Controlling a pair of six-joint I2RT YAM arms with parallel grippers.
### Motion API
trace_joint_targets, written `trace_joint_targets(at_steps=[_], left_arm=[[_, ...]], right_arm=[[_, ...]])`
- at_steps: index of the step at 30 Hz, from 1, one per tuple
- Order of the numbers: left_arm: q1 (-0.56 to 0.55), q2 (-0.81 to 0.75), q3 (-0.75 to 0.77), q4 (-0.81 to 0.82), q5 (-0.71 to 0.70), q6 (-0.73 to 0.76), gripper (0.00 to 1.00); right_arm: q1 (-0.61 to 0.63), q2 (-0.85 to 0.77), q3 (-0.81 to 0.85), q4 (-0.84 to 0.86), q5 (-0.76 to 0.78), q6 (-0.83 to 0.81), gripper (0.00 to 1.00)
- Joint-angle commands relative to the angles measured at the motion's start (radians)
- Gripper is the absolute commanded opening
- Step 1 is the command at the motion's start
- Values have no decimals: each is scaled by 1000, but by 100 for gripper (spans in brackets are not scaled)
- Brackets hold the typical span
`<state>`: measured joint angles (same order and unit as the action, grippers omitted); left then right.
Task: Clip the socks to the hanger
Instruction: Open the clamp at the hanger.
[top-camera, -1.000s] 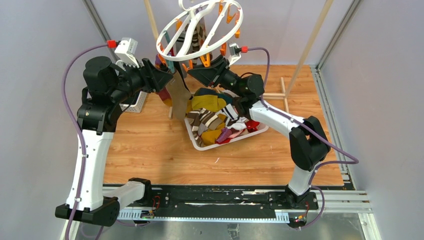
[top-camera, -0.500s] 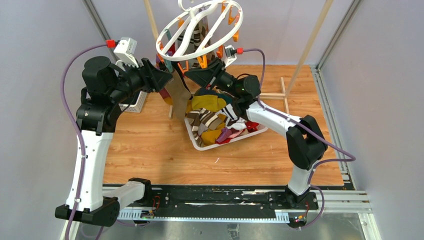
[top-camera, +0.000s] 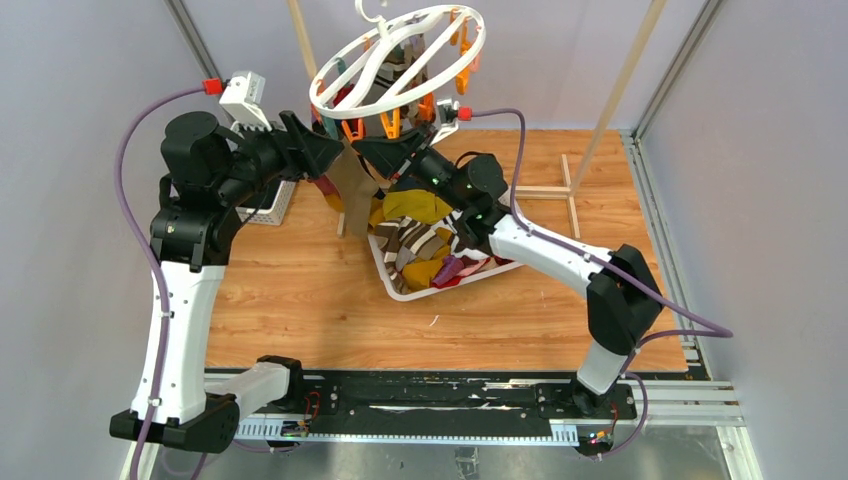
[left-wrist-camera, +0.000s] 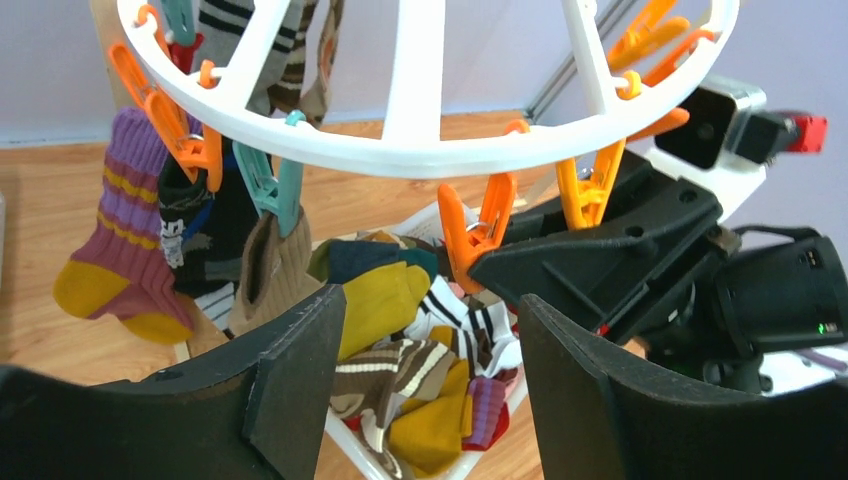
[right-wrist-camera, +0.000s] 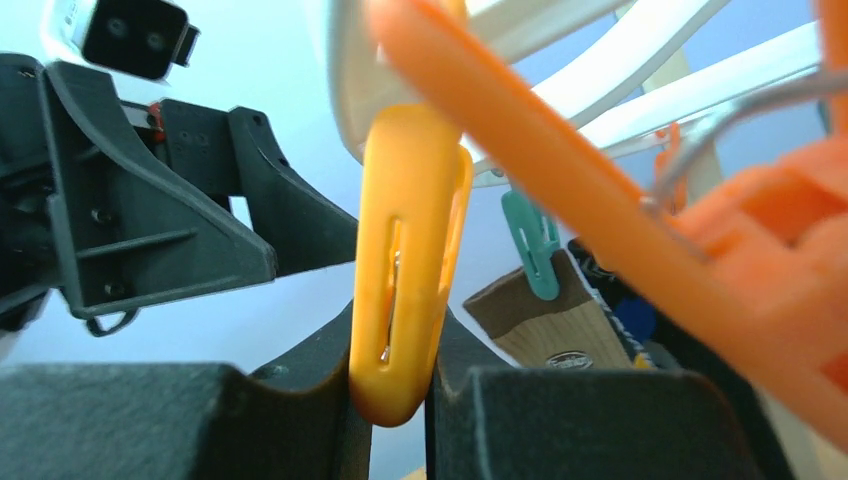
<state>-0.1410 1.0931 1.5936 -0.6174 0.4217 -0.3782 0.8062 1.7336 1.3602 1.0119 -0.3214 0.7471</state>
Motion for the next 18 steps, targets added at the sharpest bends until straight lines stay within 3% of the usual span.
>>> trace_joint_targets(at_steps=[1,7,18], left_arm=[[-3,4,43,23,-45,-43,69],[-3,37,54,56,-36,-87,71],[-3,128,81,119,46,-142,68]], right_arm=[[65,-38,28,-137,169,-228,0],[121,-32,67,-195,261,-357,0],[128,-3,106,-220,260,-369,0]])
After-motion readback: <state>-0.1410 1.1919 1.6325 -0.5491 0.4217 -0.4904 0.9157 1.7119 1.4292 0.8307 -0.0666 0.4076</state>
